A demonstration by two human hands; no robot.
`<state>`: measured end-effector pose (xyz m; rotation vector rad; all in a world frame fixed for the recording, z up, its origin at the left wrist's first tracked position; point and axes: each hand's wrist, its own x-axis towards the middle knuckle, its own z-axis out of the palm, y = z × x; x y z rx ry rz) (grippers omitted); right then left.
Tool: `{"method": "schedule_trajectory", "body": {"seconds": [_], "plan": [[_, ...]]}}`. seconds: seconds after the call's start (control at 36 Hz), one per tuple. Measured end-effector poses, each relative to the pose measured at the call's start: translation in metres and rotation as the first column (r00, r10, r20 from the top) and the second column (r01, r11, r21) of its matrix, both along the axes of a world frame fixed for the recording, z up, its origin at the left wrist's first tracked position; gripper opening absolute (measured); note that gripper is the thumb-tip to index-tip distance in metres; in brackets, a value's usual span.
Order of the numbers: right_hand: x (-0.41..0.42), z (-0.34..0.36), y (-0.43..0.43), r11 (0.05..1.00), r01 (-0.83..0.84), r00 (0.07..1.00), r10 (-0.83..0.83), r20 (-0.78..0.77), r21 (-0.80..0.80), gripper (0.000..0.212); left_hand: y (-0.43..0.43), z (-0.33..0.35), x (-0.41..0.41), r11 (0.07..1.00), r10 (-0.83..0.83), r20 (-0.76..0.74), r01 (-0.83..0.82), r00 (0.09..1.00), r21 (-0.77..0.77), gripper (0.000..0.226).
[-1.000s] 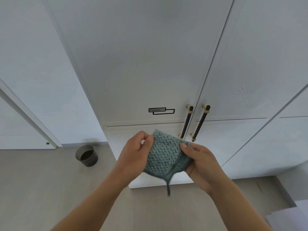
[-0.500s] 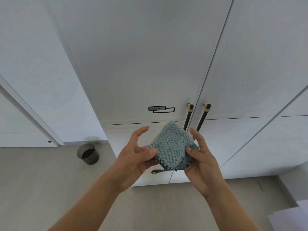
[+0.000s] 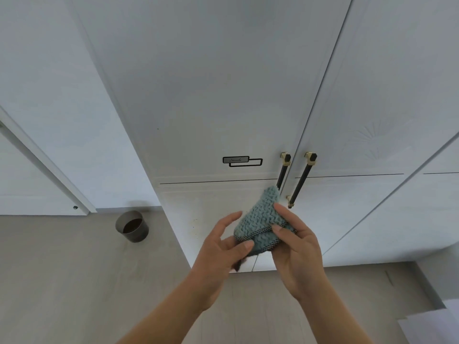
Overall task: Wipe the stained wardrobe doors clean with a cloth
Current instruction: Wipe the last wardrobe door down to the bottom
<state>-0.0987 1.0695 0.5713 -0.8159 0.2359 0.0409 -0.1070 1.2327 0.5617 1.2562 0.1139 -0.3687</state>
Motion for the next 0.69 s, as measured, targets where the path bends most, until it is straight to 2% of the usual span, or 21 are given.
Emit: {"method": "schedule_trajectory", "body": {"seconds": [0.08,0.17,0.22,0.28,0.31,0.33,0.39,0.44,0.5,0.56,0.58,0.64,0.69], "plan": [[0.0,-0.005,-0.008,0.978,-0.047,0.994,0.066,0.089,-0.203,0.045,0.003,-0.001,0.01,0.971,0.103,0.148,-0.132,0.984,0.198,0.048],[0.002,-0.006,-0.022,0.858,-0.098,0.962,0.212,0.174,-0.503,0.055,0.013,0.0,0.018,0.91,0.097,0.325,-0.216,0.941,0.354,0.053],[0.005,-0.008,-0.03,0.703,-0.06,0.929,0.298,0.218,-0.709,0.059,0.018,0.001,0.02,0.834,0.055,0.455,-0.292,0.889,0.469,0.053],[0.009,-0.01,-0.031,0.441,0.07,0.9,0.359,0.247,-0.895,0.06,0.021,0.002,0.022,0.741,0.014,0.571,-0.392,0.821,0.545,0.048],[0.01,-0.01,-0.03,0.348,0.144,0.892,0.359,0.274,-0.926,0.058,0.022,0.0,0.023,0.694,-0.013,0.624,-0.443,0.781,0.568,0.047],[0.012,-0.01,-0.028,0.315,0.206,0.889,0.336,0.312,-0.926,0.053,0.022,-0.003,0.025,0.65,-0.044,0.66,-0.48,0.75,0.589,0.047],[0.013,-0.007,-0.025,0.361,0.289,0.878,0.27,0.396,-0.887,0.043,0.023,-0.009,0.027,0.59,-0.094,0.684,-0.513,0.724,0.623,0.049],[0.013,-0.002,-0.02,0.443,0.323,0.875,0.198,0.442,-0.837,0.044,0.022,-0.013,0.028,0.543,-0.123,0.732,-0.572,0.67,0.614,0.047],[0.014,0.001,-0.016,0.521,0.338,0.882,0.116,0.457,-0.784,0.046,0.019,-0.015,0.027,0.499,-0.151,0.796,-0.65,0.586,0.573,0.045],[0.014,0.001,-0.012,0.585,0.325,0.895,0.063,0.442,-0.743,0.046,0.016,-0.019,0.027,0.482,-0.143,0.816,-0.681,0.56,0.552,0.044],[0.014,0.001,-0.01,0.61,0.317,0.904,0.038,0.426,-0.727,0.046,0.015,-0.02,0.026,0.499,-0.117,0.801,-0.663,0.587,0.559,0.044],[0.015,0.002,-0.008,0.648,0.304,0.918,-0.004,0.396,-0.699,0.046,0.014,-0.017,0.023,0.591,-0.031,0.702,-0.554,0.711,0.587,0.045],[0.016,0.004,-0.006,0.662,0.295,0.927,-0.022,0.375,-0.689,0.046,0.012,-0.012,0.022,0.765,0.042,0.502,-0.351,0.864,0.54,0.042]]}}
